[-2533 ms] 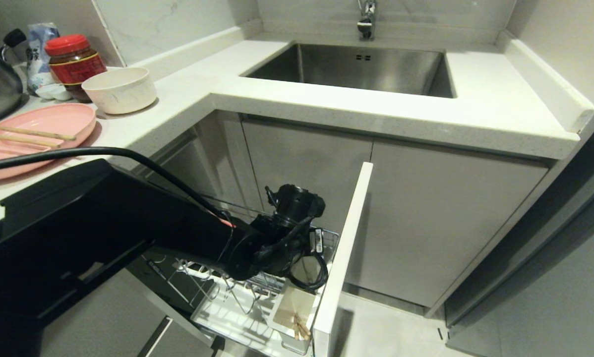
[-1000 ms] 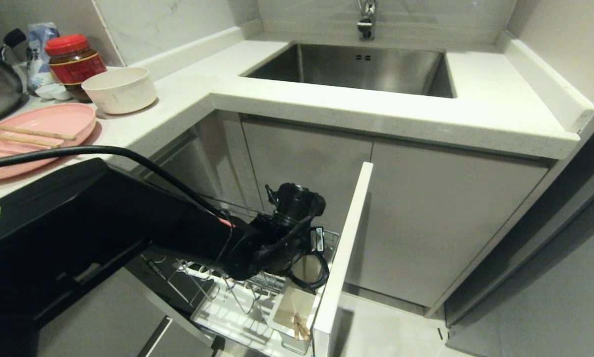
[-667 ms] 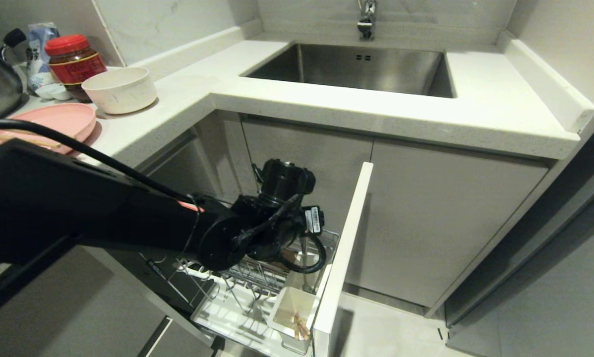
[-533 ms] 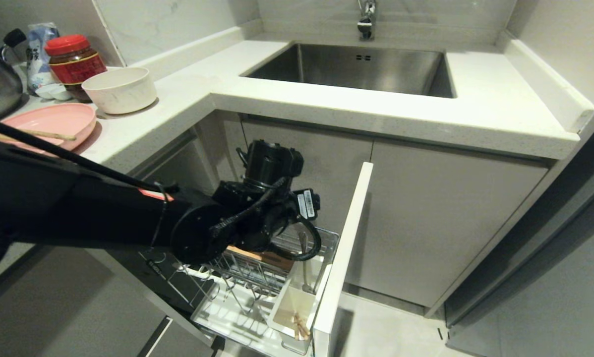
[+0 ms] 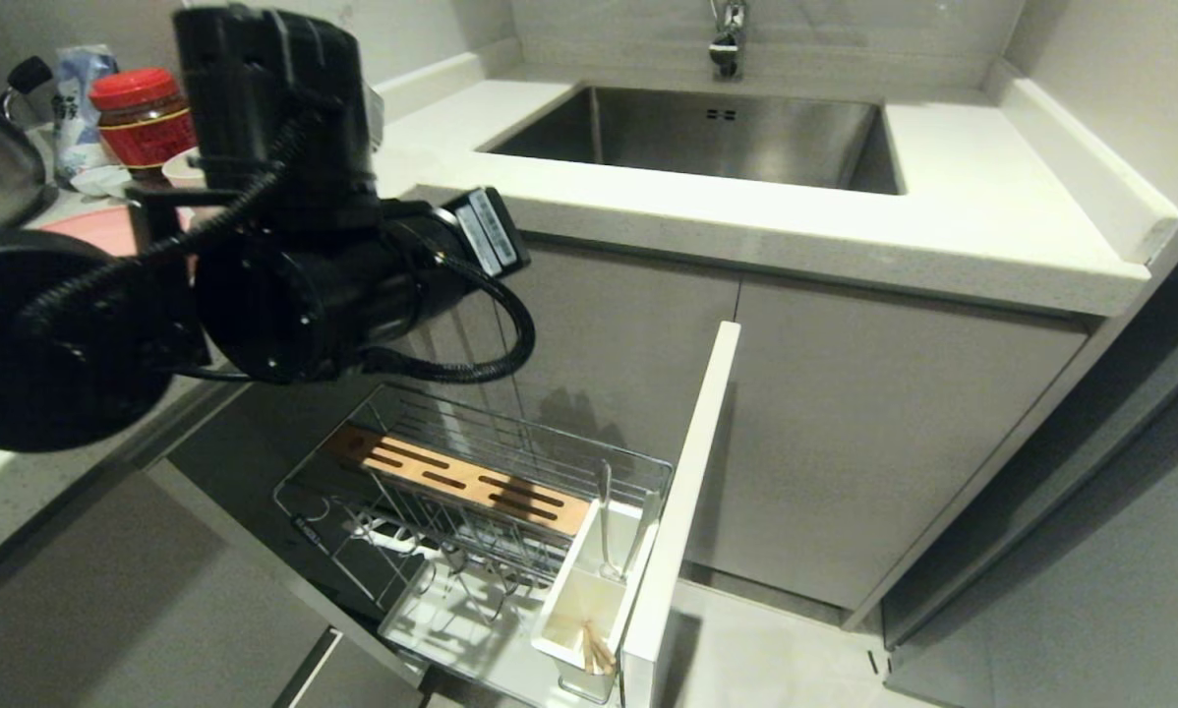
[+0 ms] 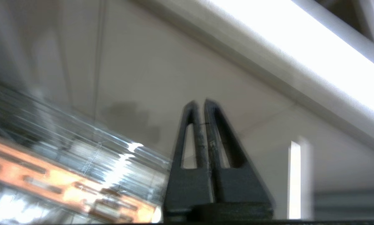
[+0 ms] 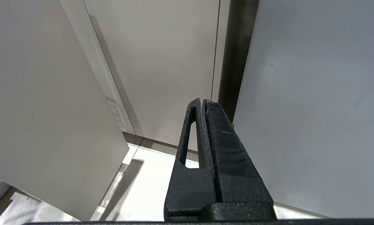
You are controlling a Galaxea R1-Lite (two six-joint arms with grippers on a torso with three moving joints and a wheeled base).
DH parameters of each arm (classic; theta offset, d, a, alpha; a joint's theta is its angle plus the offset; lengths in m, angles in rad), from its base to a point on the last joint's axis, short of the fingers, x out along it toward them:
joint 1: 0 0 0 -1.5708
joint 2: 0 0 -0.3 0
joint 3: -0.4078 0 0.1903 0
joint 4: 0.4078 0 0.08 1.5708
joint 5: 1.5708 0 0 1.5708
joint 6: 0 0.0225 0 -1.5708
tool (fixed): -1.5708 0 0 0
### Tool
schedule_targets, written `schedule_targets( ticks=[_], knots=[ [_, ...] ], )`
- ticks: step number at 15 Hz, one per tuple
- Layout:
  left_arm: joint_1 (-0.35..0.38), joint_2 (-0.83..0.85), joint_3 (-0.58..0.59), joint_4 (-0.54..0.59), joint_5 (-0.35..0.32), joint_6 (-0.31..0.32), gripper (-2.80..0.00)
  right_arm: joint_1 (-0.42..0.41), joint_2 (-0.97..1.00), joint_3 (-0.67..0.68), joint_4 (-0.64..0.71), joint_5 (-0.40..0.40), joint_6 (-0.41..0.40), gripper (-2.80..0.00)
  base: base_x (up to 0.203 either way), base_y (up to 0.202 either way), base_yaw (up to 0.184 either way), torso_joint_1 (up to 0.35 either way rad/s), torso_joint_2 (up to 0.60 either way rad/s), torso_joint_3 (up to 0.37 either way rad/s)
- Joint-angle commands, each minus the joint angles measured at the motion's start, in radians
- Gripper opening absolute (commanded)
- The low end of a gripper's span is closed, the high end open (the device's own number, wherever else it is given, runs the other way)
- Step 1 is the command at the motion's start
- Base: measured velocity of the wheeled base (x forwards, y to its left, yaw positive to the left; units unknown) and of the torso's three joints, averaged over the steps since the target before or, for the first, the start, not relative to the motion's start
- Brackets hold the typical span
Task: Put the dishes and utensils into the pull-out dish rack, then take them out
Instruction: Pick up the chopsticks and place it in the cupboard
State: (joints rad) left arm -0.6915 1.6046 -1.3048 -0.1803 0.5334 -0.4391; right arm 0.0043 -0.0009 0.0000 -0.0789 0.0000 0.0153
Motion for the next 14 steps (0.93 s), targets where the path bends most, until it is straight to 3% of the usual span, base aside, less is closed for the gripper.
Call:
schedule_targets(
  ticks=[1, 6, 9, 11, 13, 14],
  knots=[
    [0.059, -0.12, -0.069, 0.053, 0.009, 0.002, -2.8, 0.0, 0.001, 0.026, -0.001, 0.0, 0.0, -2.8, 0.0, 0.0, 0.0, 0.0, 0.0, 0.0],
    [0.24, -0.211, -0.276, 0.35, -0.009, 0.008, -2.8, 0.0, 0.001, 0.026, -0.001, 0.0, 0.0, -2.8, 0.0, 0.0, 0.0, 0.0, 0.0, 0.0],
    [0.379, -0.221, -0.424, 0.612, -0.011, -0.003, -2.8, 0.0, 0.001, 0.026, -0.001, 0.0, 0.0, -2.8, 0.0, 0.0, 0.0, 0.0, 0.0, 0.0],
    [0.422, -0.22, -0.495, 0.785, -0.009, -0.03, -2.8, 0.0, 0.001, 0.026, -0.001, 0.0, 0.0, -2.8, 0.0, 0.0, 0.0, 0.0, 0.0, 0.0],
    [0.435, -0.212, -0.513, 0.865, -0.004, -0.076, -2.8, 0.0, 0.001, 0.026, -0.001, 0.0, 0.0, -2.8, 0.0, 0.0, 0.0, 0.0, 0.0, 0.0],
    [0.435, -0.201, -0.527, 0.922, 0.006, -0.117, -2.02, 0.0, 0.001, 0.026, -0.001, 0.0, 0.0, -2.8, 0.0, 0.0, 0.0, 0.0, 0.0, 0.0]
  ],
)
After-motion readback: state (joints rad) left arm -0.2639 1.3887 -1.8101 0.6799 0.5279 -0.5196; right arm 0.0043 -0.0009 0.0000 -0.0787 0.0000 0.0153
